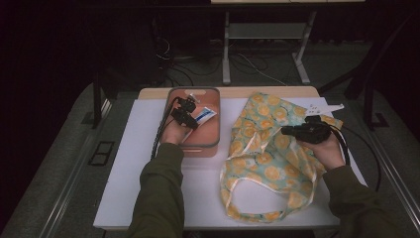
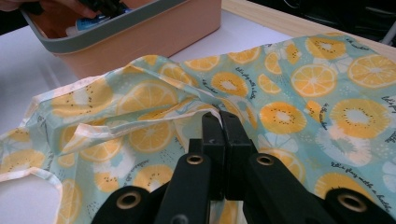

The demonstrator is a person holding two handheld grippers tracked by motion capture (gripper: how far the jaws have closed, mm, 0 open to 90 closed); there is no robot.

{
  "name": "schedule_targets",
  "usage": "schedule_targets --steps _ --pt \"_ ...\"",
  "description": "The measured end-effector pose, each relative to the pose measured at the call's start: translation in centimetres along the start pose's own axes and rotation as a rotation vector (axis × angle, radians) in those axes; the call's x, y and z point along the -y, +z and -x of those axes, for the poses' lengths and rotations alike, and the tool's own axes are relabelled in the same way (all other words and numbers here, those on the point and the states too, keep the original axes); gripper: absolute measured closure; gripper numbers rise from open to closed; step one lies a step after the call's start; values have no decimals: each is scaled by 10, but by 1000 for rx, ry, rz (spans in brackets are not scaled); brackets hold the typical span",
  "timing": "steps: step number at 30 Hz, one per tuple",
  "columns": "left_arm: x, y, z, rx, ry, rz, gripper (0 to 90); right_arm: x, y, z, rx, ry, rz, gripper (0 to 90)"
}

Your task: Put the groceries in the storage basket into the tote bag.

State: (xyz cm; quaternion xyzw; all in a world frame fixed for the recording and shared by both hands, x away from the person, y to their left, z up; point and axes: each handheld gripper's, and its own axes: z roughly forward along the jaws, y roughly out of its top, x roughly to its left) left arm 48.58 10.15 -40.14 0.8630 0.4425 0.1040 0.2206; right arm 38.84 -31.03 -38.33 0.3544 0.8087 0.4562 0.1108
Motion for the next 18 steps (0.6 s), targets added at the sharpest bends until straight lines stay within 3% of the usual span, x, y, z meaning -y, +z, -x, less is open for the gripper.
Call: schedule_targets --steps 4,9,11,13,18 --pt "-5 -17 0 10 14 34 754 0 -1 1 2 0 5 895" --pt "-10 -44 3 31 63 61 753 -1 1 0 3 -1 4 895" --pt "-10 -53 5 70 74 92 754 -1 2 0 3 -2 3 895" --pt "-10 -60 8 92 77 125 754 -1 2 -1 4 -5 1 895" --pt "-13 -75 25 122 141 144 755 -2 4 -1 7 -5 -2 895"
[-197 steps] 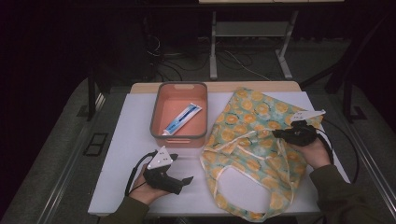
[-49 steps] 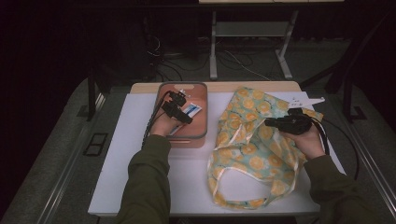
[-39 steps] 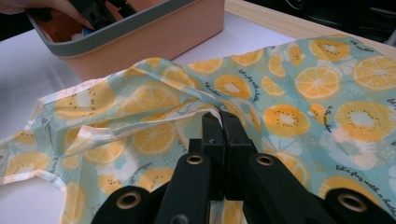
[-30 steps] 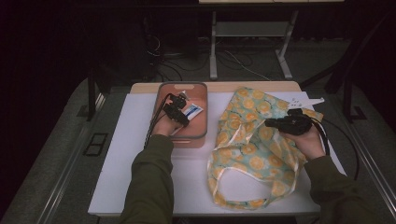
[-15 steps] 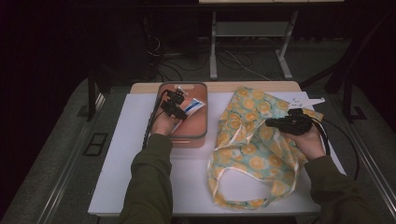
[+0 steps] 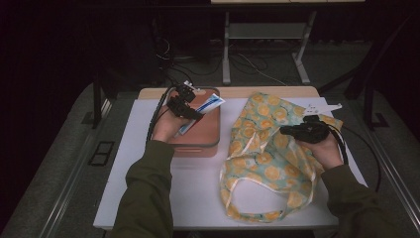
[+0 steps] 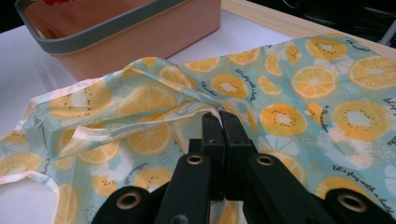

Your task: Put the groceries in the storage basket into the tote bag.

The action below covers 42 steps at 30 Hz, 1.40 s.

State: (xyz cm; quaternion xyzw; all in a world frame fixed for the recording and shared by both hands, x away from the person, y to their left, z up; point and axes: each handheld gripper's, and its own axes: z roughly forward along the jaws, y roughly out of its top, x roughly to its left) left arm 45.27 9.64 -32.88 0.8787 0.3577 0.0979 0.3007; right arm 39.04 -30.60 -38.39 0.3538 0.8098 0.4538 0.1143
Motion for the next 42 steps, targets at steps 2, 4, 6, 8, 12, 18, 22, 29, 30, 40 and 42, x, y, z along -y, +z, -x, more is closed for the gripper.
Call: schedule_targets --steps 2,4,6,8,12,18,22,29,30,40,42 --pt "-2 -5 10 24 25 12 755 0 0 0 2 -1 -1 895" --pt "-3 -9 20 53 56 21 755 0 0 1 6 0 1 895" --pt "-4 -12 33 83 81 30 755 0 -1 1 10 5 3 895" --pt "-4 -14 47 106 111 37 755 0 -2 1 13 9 6 895" --pt "-1 -14 75 148 163 46 755 -1 -2 1 20 11 6 896" --pt "8 -6 118 216 247 36 756 -1 0 0 22 9 -2 896" --pt "13 8 145 260 294 5 756 -1 1 0 24 6 -3 896" --pt "18 44 177 295 335 -60 756 -1 1 -2 21 5 -1 896" --pt "18 49 180 292 343 -73 756 -1 1 -2 21 4 0 896" --pt "8 94 190 222 321 -138 754 -2 0 -3 19 -2 10 896" --pt "5 101 188 210 302 -139 753 -3 -1 -3 18 -4 13 895"
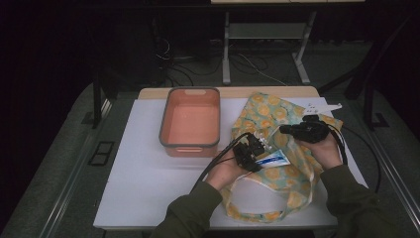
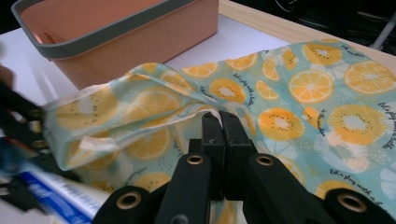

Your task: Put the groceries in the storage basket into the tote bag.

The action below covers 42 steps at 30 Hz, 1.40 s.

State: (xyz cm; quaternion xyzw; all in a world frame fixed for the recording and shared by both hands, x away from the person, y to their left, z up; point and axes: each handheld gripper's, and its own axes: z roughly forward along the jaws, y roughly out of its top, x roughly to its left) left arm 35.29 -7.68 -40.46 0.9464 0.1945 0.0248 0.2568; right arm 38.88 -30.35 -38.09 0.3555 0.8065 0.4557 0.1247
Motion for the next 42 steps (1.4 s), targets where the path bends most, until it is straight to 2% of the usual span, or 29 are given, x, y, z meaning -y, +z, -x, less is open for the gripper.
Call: schedule_targets --steps 3,7,8,12,15,17,21,24,27,29,36,42 --pt "-5 9 -5 -21 -19 -3 750 0 0 0 -1 0 2 896" --pt "-5 19 -10 -1 -36 -2 735 0 0 0 -1 2 1 896" --pt "-4 17 -10 6 -46 19 728 0 0 0 -2 1 1 896" --pt "-2 -4 -11 -12 -42 92 595 0 -1 0 -3 -1 3 895" --pt "8 -24 -10 -17 -33 114 557 0 -1 0 -3 0 5 896" --pt "18 -33 -9 -18 -33 112 548 0 -1 0 -2 -3 2 895" --pt "40 -41 -10 -50 -42 113 521 0 1 -2 -2 -7 -4 896" --pt "52 -42 -11 -63 -46 116 517 0 2 -2 -2 -10 -6 895" --pt "62 -38 -9 -79 -39 98 501 0 2 -3 -3 -10 -6 896" --pt "68 -35 -10 -71 -46 86 500 0 2 -3 -4 -9 -7 896" --pt "70 -20 -13 -88 -40 43 515 0 3 -3 -8 -10 -8 896" --pt "67 -19 -11 -99 -28 29 528 0 3 -3 -8 -10 -7 896"
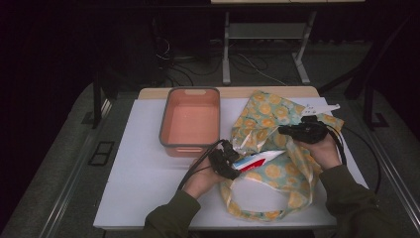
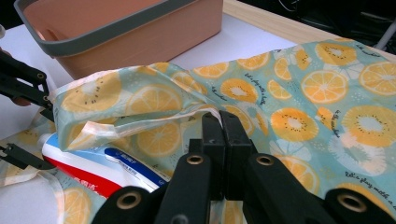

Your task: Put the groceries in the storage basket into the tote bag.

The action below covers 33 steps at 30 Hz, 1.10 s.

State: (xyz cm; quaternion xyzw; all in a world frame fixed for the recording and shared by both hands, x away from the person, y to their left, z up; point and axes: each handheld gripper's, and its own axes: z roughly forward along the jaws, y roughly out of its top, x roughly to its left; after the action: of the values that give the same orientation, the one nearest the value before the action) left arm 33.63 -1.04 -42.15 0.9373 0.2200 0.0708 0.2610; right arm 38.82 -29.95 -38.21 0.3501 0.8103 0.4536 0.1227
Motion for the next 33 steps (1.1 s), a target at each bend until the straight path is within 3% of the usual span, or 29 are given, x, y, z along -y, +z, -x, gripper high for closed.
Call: schedule_targets --steps 5,11,19,23,26,33 --pt "-11 5 4 -14 10 1 530 0 1 -1 -2 -5 -1 896" --pt "-35 19 5 -34 14 17 532 0 1 -1 -4 -6 1 895" --pt "-61 34 1 -44 -21 30 530 -1 -1 1 -4 -3 12 896" --pt "-62 39 -3 -40 -38 35 524 -1 -2 0 -5 -2 15 896" --pt "-58 34 -6 -25 -61 74 519 -1 -3 1 -3 -2 20 896" --pt "-46 2 -12 -54 -71 128 433 -1 -4 2 -1 3 21 896"
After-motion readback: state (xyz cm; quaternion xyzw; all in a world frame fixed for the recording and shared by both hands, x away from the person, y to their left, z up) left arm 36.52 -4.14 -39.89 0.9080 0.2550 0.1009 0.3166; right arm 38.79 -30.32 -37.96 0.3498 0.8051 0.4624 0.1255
